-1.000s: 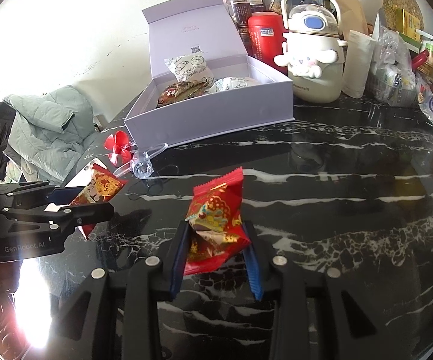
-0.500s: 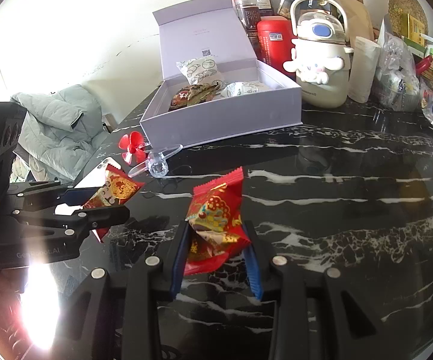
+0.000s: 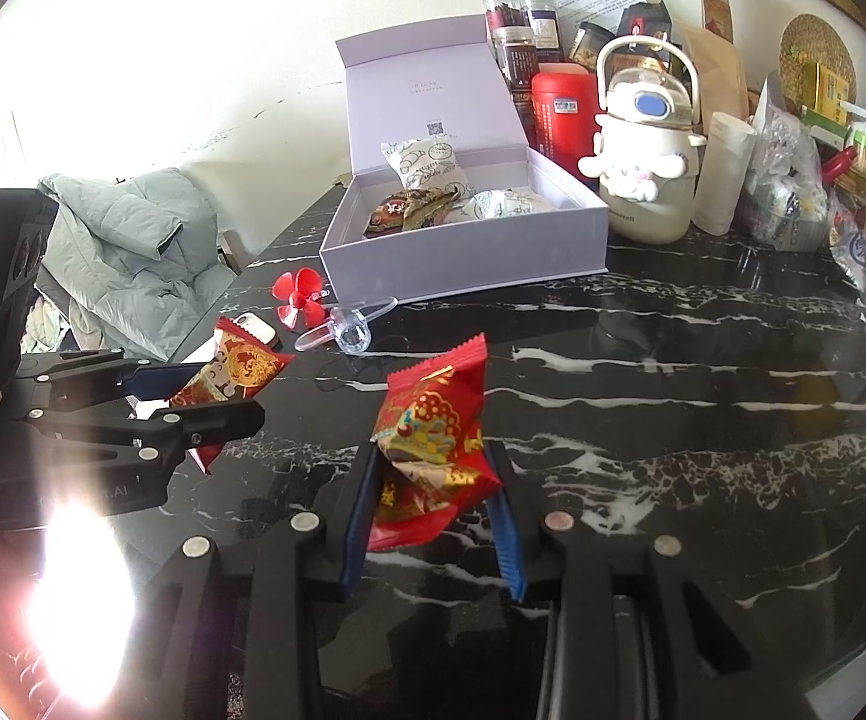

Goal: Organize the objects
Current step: 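Carry both red packets with left and right grippers over the lavender box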

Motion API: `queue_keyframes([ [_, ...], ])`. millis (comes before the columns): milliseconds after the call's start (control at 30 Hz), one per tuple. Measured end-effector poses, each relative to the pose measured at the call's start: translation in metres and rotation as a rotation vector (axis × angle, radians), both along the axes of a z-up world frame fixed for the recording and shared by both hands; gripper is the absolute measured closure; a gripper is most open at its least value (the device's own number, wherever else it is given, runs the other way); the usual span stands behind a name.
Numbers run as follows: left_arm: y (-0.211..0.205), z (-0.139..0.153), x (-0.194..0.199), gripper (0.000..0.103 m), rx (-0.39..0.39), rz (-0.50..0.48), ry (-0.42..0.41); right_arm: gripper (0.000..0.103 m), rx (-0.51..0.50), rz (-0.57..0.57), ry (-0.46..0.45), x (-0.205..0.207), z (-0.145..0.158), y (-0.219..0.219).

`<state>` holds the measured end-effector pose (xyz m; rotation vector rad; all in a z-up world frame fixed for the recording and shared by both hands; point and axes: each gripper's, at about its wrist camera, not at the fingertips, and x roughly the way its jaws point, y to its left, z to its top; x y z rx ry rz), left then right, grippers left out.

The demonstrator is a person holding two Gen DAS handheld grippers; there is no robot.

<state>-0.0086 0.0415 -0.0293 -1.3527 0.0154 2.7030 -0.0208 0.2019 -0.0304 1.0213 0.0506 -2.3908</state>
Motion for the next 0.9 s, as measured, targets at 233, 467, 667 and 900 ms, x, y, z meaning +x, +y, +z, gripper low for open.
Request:
queue_keyframes([
  [233, 0.004, 0.016, 0.007, 0.06, -0.017, -0.006, 0.039, 0.068, 0.009, 0.009, 0.046, 0.01, 0.019, 0.0],
  [467, -0.001, 0.035, -0.004, 0.06, -0.022, -0.013, 0.074, 0.068, 0.015, 0.009, 0.082, 0.002, 0.04, -0.005],
  [667, -0.007, 0.049, -0.023, 0.06, -0.019, -0.014, 0.092, 0.068, 0.017, 0.027, 0.104, -0.015, 0.055, -0.011],
  [900, -0.01, 0.055, -0.047, 0.06, 0.014, -0.022, 0.081, 0.068, 0.009, 0.051, 0.104, -0.038, 0.067, -0.015],
])
